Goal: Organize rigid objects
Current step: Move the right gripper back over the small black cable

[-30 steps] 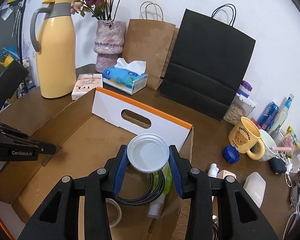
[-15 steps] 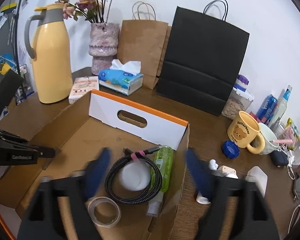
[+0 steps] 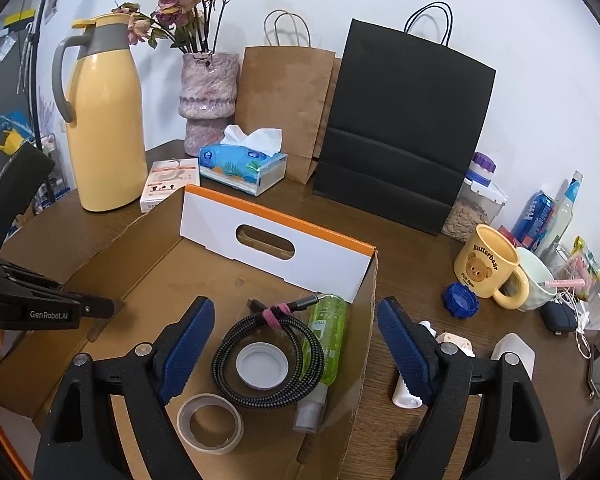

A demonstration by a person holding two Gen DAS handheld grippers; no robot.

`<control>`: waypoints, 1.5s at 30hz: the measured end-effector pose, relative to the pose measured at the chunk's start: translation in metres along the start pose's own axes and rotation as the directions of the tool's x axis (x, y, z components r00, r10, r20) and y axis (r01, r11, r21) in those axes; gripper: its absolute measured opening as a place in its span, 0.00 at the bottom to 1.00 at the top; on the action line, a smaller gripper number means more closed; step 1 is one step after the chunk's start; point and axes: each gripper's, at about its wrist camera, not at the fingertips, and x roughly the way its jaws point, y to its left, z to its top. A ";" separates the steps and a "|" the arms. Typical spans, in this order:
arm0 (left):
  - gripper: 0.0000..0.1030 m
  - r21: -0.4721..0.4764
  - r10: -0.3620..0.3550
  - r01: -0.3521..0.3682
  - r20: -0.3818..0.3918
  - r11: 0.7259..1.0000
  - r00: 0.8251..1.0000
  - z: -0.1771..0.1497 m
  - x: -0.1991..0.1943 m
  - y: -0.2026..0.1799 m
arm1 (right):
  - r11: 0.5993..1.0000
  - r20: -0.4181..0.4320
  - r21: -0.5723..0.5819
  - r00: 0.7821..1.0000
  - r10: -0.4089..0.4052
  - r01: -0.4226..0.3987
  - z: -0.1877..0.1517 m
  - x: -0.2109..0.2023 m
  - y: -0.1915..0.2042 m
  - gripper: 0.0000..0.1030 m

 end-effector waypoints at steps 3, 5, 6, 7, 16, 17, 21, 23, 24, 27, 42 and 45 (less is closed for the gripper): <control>0.10 0.000 0.000 0.000 0.000 1.000 1.000 0.000 0.000 0.000 | 1.000 0.006 0.015 1.000 0.000 0.000 0.000 -0.001 -0.003 0.86; 0.10 0.000 0.000 0.000 0.000 1.000 1.000 0.000 0.000 0.000 | 1.000 0.020 0.030 1.000 0.001 -0.001 0.000 -0.004 -0.006 0.86; 0.10 0.000 0.000 0.000 0.000 1.000 1.000 0.000 0.000 0.000 | 0.999 0.027 0.038 1.000 0.002 -0.003 -0.001 -0.006 -0.008 0.86; 0.10 0.000 0.000 0.000 0.000 1.000 1.000 0.000 0.000 0.000 | 0.999 0.033 0.043 0.999 0.002 -0.003 -0.001 -0.008 -0.009 0.86; 0.10 0.000 -0.001 0.001 0.000 1.000 1.000 0.000 0.000 0.000 | 0.991 0.070 0.126 0.997 -0.042 0.033 -0.010 -0.024 -0.037 0.86; 0.10 0.000 0.000 0.000 0.000 1.000 1.000 0.000 0.000 0.000 | 0.990 0.070 0.139 0.996 -0.049 0.039 -0.012 -0.026 -0.041 0.85; 0.10 0.000 0.000 0.000 0.000 1.000 1.000 0.000 0.000 0.000 | 0.982 0.059 0.180 0.995 -0.076 0.064 -0.023 -0.031 -0.060 0.85; 0.10 0.000 0.000 0.000 0.000 1.000 1.000 0.000 0.000 0.001 | 0.977 0.047 0.200 0.995 -0.089 0.078 -0.030 -0.033 -0.069 0.85; 0.10 0.000 0.000 0.000 0.000 1.000 1.000 0.000 0.000 0.000 | 0.974 0.039 0.208 0.995 -0.096 0.086 -0.034 -0.034 -0.073 0.85; 0.10 0.001 0.000 0.000 0.000 1.000 1.000 0.000 0.000 0.000 | 0.965 0.005 0.235 0.993 -0.117 0.113 -0.049 -0.033 -0.088 0.85; 0.10 0.002 0.000 0.000 0.000 1.000 1.000 0.000 0.000 0.000 | 0.939 -0.179 0.273 0.970 -0.164 0.209 -0.122 -0.031 -0.129 0.85; 0.10 0.002 0.000 0.000 0.000 1.000 1.000 0.000 0.000 0.000 | 0.940 -0.171 0.285 0.975 -0.143 0.188 -0.123 -0.029 -0.127 0.85</control>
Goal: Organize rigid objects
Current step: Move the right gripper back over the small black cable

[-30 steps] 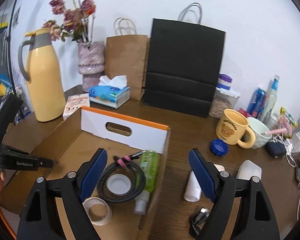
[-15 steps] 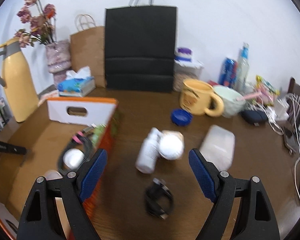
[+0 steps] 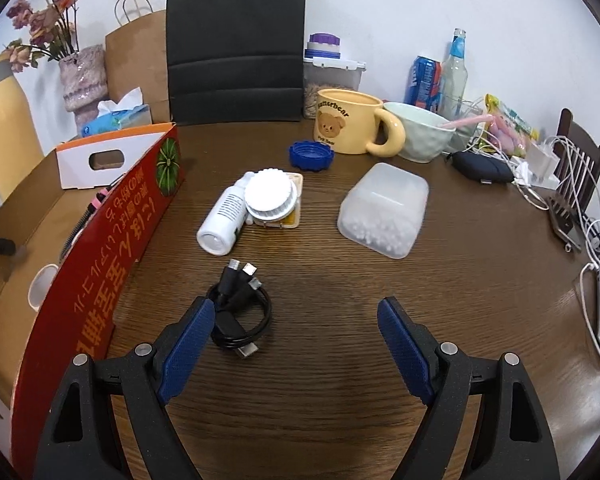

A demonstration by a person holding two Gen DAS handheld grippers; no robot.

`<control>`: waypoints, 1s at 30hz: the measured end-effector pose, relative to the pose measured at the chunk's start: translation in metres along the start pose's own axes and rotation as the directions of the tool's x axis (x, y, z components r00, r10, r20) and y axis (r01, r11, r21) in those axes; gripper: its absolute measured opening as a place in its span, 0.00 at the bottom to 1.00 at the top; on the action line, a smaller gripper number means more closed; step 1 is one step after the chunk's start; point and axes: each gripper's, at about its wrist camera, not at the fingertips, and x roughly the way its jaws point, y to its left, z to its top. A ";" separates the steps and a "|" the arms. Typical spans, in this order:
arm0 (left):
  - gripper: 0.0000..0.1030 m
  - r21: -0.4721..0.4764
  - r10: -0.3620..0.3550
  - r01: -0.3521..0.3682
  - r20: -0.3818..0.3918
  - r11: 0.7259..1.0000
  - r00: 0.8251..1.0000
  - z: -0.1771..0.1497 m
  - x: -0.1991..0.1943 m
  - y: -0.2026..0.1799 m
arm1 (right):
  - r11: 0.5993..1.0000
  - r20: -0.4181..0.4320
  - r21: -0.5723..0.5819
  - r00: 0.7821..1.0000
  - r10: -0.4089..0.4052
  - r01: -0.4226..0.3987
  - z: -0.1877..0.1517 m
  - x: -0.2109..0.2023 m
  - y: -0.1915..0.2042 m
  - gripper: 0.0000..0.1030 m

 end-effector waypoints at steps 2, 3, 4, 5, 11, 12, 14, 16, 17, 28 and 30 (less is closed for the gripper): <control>0.10 0.000 0.000 0.000 0.000 1.000 1.000 0.000 0.000 0.000 | 1.000 -0.008 -0.018 1.000 0.005 -0.005 -0.001 0.003 0.006 0.85; 0.10 0.000 -0.001 0.001 0.000 1.000 1.000 0.000 0.000 0.000 | 1.000 -0.015 -0.029 1.000 0.007 -0.007 -0.002 0.004 0.009 0.85; 0.10 -0.001 -0.001 0.001 -0.001 1.000 1.000 0.000 0.000 0.000 | 0.999 -0.015 -0.038 1.000 0.011 -0.011 -0.002 0.004 0.012 0.85; 0.10 -0.001 -0.001 0.001 -0.001 1.000 1.000 0.000 0.000 0.000 | 0.999 -0.012 -0.044 1.000 0.017 -0.018 -0.002 0.003 0.014 0.85; 0.10 -0.001 -0.001 0.001 0.000 1.000 1.000 -0.001 0.000 -0.001 | 0.999 -0.048 -0.052 0.999 0.013 -0.015 -0.001 0.011 0.020 0.85; 0.10 -0.001 -0.001 0.001 0.000 1.000 1.000 0.000 0.000 0.000 | 0.999 -0.059 -0.050 0.998 0.018 -0.021 0.000 0.013 0.021 0.85; 0.10 -0.001 -0.001 0.001 -0.001 1.000 1.000 0.000 0.000 0.000 | 0.998 -0.087 -0.046 0.996 0.036 -0.040 0.000 0.019 0.022 0.85; 0.10 -0.002 -0.002 0.002 -0.001 1.000 1.000 -0.001 0.000 0.000 | 0.998 -0.114 -0.043 0.992 0.046 -0.051 0.000 0.025 0.022 0.85; 0.10 -0.001 -0.001 0.001 -0.001 1.000 1.000 0.000 0.000 0.000 | 0.998 -0.130 -0.039 0.990 0.051 -0.056 -0.001 0.028 0.022 0.85; 0.10 -0.001 -0.002 0.002 -0.001 1.000 1.000 0.000 0.000 0.000 | 0.999 -0.177 0.002 0.983 0.048 -0.049 0.001 0.043 0.019 1.00; 0.10 -0.001 -0.002 0.002 -0.001 1.000 1.000 0.000 0.000 0.000 | 0.999 -0.177 0.002 0.983 0.047 -0.047 0.001 0.043 0.019 1.00</control>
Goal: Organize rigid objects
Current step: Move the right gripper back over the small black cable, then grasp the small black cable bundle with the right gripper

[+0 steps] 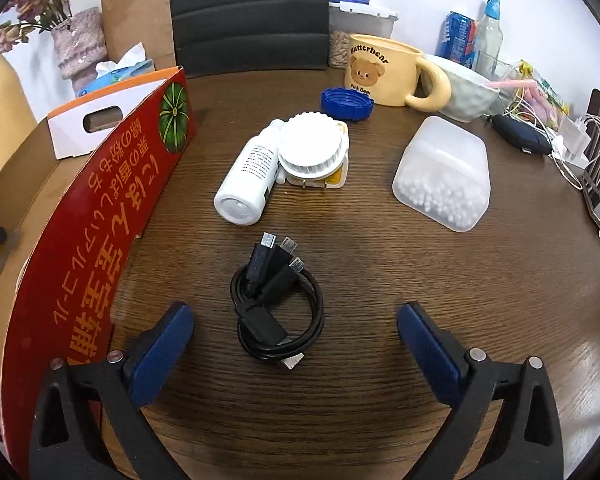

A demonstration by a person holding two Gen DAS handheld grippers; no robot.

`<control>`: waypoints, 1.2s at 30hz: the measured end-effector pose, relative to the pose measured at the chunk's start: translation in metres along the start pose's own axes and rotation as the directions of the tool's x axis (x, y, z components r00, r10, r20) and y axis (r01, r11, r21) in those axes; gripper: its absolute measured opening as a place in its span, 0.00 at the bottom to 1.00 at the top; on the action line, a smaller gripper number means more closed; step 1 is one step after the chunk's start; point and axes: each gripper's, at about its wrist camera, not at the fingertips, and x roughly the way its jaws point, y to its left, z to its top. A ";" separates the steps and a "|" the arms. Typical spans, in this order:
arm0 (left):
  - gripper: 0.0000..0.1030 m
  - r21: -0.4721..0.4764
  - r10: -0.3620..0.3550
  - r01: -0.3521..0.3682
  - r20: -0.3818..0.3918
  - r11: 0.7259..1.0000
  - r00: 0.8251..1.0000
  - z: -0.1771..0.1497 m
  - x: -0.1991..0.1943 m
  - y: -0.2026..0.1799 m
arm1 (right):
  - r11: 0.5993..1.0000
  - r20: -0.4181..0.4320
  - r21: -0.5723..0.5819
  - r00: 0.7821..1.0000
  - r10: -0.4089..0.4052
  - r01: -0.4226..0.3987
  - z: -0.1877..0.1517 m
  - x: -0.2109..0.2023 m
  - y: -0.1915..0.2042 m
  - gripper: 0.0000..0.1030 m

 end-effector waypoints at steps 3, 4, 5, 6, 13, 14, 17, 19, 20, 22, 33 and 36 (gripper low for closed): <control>0.10 0.000 0.000 0.000 0.000 1.000 1.000 0.000 0.000 0.000 | 1.000 0.000 0.000 1.000 0.000 0.000 0.001 0.000 0.000 1.00; 0.10 0.000 0.000 0.000 0.000 1.000 1.000 0.000 0.000 0.000 | 1.000 0.000 0.000 1.000 0.000 0.000 0.001 0.000 0.000 1.00; 0.10 0.000 0.000 0.000 0.000 1.000 1.000 0.000 0.000 0.000 | 1.000 0.000 0.001 1.000 0.000 0.000 0.001 0.000 0.000 1.00; 0.10 0.000 0.000 0.000 0.000 1.000 1.000 0.000 0.000 0.000 | 1.000 0.001 0.001 1.000 0.001 -0.001 0.001 0.000 0.000 1.00; 0.10 0.000 0.000 0.000 0.000 1.000 1.000 0.000 0.000 0.000 | 1.000 0.062 -0.001 0.998 0.021 -0.021 0.003 -0.013 0.001 0.42; 0.10 0.000 0.000 0.000 0.000 1.000 1.000 0.000 0.000 0.000 | 1.000 0.064 0.001 0.998 0.021 -0.021 0.004 -0.013 0.001 0.42; 0.10 0.000 0.000 0.000 0.000 1.000 1.000 0.000 0.000 0.000 | 1.000 0.073 0.003 0.997 0.016 -0.016 0.004 -0.015 0.001 0.41; 0.10 0.000 0.000 0.000 0.000 1.000 1.000 0.000 0.000 0.000 | 1.000 0.081 0.001 0.997 0.011 -0.011 0.004 -0.016 0.002 0.41; 0.10 0.000 0.000 0.000 0.000 1.000 1.000 0.000 0.000 0.000 | 1.000 0.086 -0.001 0.996 0.008 -0.008 0.002 -0.017 0.002 0.41; 0.10 0.000 0.000 0.000 0.000 1.000 1.000 0.000 0.000 0.000 | 1.000 0.101 -0.004 0.995 0.001 0.000 0.002 -0.020 0.002 0.41; 0.10 0.000 -0.001 0.001 -0.001 1.000 1.000 0.000 0.000 0.000 | 0.999 0.176 -0.007 0.984 -0.040 0.042 -0.001 -0.034 0.006 0.41; 0.10 0.000 -0.001 0.001 -0.001 1.000 1.000 0.000 0.000 0.000 | 0.999 0.195 -0.006 0.980 -0.043 0.045 -0.002 -0.038 0.007 0.40</control>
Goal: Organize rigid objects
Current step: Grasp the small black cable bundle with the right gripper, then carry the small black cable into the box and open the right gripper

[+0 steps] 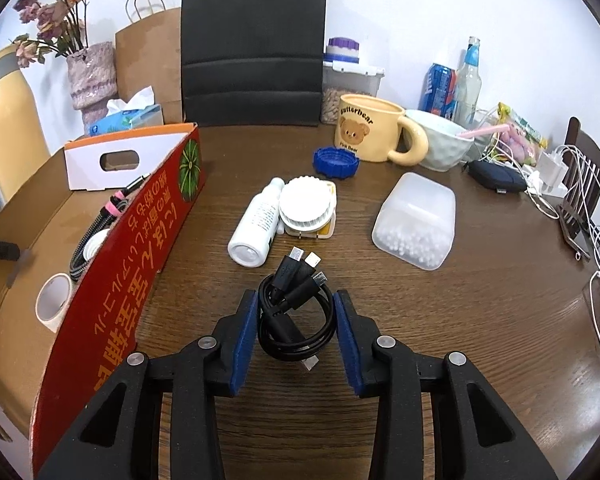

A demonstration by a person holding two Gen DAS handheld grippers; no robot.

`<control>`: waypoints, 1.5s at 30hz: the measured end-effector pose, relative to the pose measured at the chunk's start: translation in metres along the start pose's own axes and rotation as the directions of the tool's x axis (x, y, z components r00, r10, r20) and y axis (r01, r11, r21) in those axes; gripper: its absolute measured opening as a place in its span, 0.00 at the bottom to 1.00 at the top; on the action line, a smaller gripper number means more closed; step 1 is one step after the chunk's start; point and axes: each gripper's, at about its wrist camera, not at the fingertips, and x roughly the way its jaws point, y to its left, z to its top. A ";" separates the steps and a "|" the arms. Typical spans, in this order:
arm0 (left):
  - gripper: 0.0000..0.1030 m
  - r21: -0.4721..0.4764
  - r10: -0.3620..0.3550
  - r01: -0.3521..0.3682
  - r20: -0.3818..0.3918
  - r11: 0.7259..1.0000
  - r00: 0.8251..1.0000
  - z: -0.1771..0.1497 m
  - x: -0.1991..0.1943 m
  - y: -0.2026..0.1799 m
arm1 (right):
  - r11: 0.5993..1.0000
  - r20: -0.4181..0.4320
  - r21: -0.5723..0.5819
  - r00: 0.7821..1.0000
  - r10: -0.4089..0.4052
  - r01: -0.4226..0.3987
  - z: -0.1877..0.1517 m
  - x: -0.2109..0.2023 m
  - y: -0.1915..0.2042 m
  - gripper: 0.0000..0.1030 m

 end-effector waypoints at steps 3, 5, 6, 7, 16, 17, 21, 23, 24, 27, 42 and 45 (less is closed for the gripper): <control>0.10 0.000 0.000 0.000 0.000 1.000 1.000 0.000 0.000 0.000 | 1.000 0.021 -0.002 1.000 0.002 -0.002 0.000 -0.005 0.002 0.40; 0.10 0.000 0.000 0.000 0.000 1.000 1.000 0.000 0.000 0.000 | 1.000 0.038 -0.002 0.999 0.006 -0.006 0.000 -0.009 0.003 0.40; 0.10 0.000 0.000 0.000 0.000 1.000 1.000 0.000 0.000 0.000 | 1.000 0.049 0.001 0.999 0.005 -0.005 0.001 -0.012 0.004 0.40; 0.10 0.000 0.000 0.000 0.000 1.000 1.000 0.000 0.000 0.001 | 1.000 0.056 0.003 0.998 0.004 -0.004 0.001 -0.014 0.004 0.40; 0.10 0.000 0.000 0.000 0.000 1.000 1.000 0.000 0.000 0.000 | 1.000 0.125 0.005 0.992 0.018 -0.019 0.013 -0.031 0.010 0.40; 0.10 0.000 0.000 0.000 0.000 1.000 1.000 0.001 0.000 0.001 | 1.000 0.130 -0.001 0.991 0.021 -0.021 0.016 -0.033 0.012 0.40; 0.10 0.001 0.000 0.000 0.000 1.000 1.000 0.000 0.000 0.000 | 0.999 0.149 -0.034 0.988 0.035 -0.030 0.027 -0.037 0.023 0.40; 0.10 0.000 0.000 0.000 0.000 1.000 1.000 0.001 0.000 0.001 | 0.998 0.156 -0.058 0.987 0.044 -0.035 0.033 -0.039 0.030 0.40; 0.10 0.000 0.000 0.000 0.000 1.000 1.000 0.001 0.000 0.001 | 0.997 0.158 -0.065 0.986 0.049 -0.039 0.036 -0.040 0.032 0.40; 0.10 0.000 0.000 0.000 0.000 1.000 1.000 0.000 0.000 0.000 | 0.994 0.172 -0.095 0.983 0.061 -0.045 0.045 -0.042 0.043 0.40; 0.10 0.000 0.000 0.000 0.000 1.000 1.000 0.001 0.000 0.001 | 0.950 0.161 -0.296 0.975 0.151 -0.098 0.084 -0.030 0.122 0.40; 0.10 0.000 0.000 0.000 0.000 1.000 1.000 0.001 0.000 0.001 | 0.935 0.139 -0.341 0.978 0.158 -0.103 0.084 -0.023 0.139 0.40</control>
